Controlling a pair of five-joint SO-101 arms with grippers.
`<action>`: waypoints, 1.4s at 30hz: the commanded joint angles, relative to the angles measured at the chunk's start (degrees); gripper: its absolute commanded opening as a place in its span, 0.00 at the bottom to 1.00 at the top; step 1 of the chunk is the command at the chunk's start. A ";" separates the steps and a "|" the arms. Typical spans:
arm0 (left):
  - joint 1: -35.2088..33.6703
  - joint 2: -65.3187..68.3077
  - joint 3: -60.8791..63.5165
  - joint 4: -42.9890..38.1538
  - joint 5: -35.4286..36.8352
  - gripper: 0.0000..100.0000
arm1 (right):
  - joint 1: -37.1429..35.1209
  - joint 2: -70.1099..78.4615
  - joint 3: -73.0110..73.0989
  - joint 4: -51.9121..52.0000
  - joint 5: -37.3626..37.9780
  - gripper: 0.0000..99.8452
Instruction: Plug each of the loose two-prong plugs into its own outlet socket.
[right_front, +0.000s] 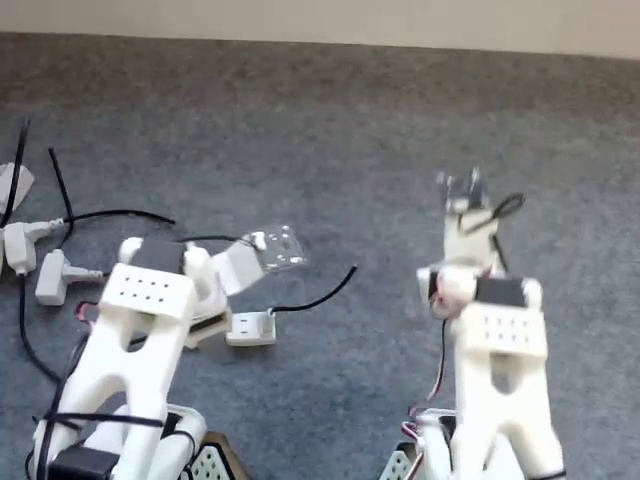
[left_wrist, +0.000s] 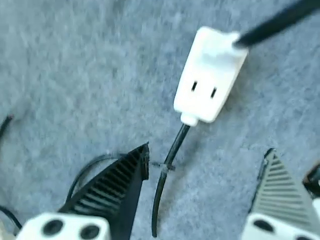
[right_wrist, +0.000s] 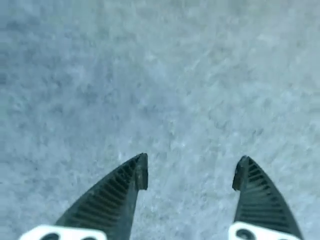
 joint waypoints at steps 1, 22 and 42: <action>5.05 3.21 0.13 -6.86 3.43 0.35 | 0.66 -9.01 14.02 -6.73 0.70 0.27; 4.70 21.05 -8.75 -13.54 6.15 0.01 | -4.09 -34.15 37.32 -14.02 0.62 0.27; -25.54 54.46 -53.58 -12.13 21.98 0.00 | -4.09 -63.52 37.67 4.44 -5.01 0.03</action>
